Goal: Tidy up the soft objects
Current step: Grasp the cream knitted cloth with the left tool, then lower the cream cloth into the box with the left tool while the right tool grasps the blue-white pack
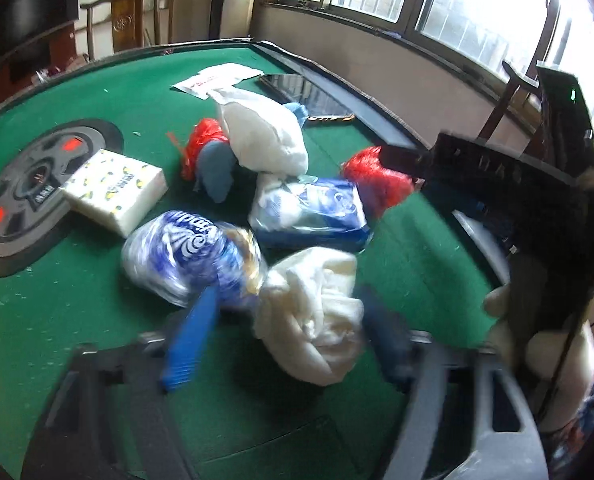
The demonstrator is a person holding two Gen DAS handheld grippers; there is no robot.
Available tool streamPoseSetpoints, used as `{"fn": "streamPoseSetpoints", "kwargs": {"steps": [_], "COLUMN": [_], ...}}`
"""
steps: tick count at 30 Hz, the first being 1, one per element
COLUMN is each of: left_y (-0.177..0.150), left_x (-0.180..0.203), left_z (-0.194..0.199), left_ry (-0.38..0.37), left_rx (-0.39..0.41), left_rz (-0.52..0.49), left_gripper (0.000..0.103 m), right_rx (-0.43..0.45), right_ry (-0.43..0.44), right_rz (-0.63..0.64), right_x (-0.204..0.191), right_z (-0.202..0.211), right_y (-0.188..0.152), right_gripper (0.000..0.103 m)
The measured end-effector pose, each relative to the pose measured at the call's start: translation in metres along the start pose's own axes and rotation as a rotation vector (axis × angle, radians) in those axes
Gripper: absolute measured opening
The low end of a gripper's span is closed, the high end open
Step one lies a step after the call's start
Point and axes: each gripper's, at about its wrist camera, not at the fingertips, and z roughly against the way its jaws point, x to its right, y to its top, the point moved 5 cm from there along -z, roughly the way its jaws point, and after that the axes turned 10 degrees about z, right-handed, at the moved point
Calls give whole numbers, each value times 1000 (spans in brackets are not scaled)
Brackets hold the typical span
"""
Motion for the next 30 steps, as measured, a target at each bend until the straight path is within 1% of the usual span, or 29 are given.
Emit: {"fn": "streamPoseSetpoints", "kwargs": {"steps": [1, 3, 6, 9, 11, 13, 18, 23, 25, 30], "left_y": [1, 0, -3, -8, -13, -19, -37, -57, -63, -72], "left_x": [0, 0, -4, -14, -26, -40, -79, -120, -138, -182], "left_z": [0, -2, 8, 31, 55, 76, 114, 141, 152, 183], "left_ry": [-30, -72, -102, -162, -201, -221, -250, -258, -252, -228], "left_rx": [-9, -42, -47, -51, -34, -16, 6, 35, 52, 115], "left_rz": [9, 21, 21, 69, 95, 113, 208, 311, 346, 420], "left_gripper": [27, 23, 23, 23, 23, 23, 23, 23, 23, 23], "right_rx": [1, 3, 1, 3, 4, 4, -3, -11, -17, 24], "right_ry": [-6, -19, -31, -37, -39, -45, -69, -120, -139, -198], "right_rz": [10, 25, 37, 33, 31, 36, 70, 100, 117, 181], "right_x": [-1, -4, -4, -2, -1, -2, -7, -13, -16, -27], "right_z": [0, 0, 0, 1, 1, 0, -2, -5, -7, 2], "right_y": [0, -1, -1, -1, -1, 0, -2, -5, -7, -8], "right_gripper": [65, 65, 65, 65, 65, 65, 65, 65, 65, 65]}}
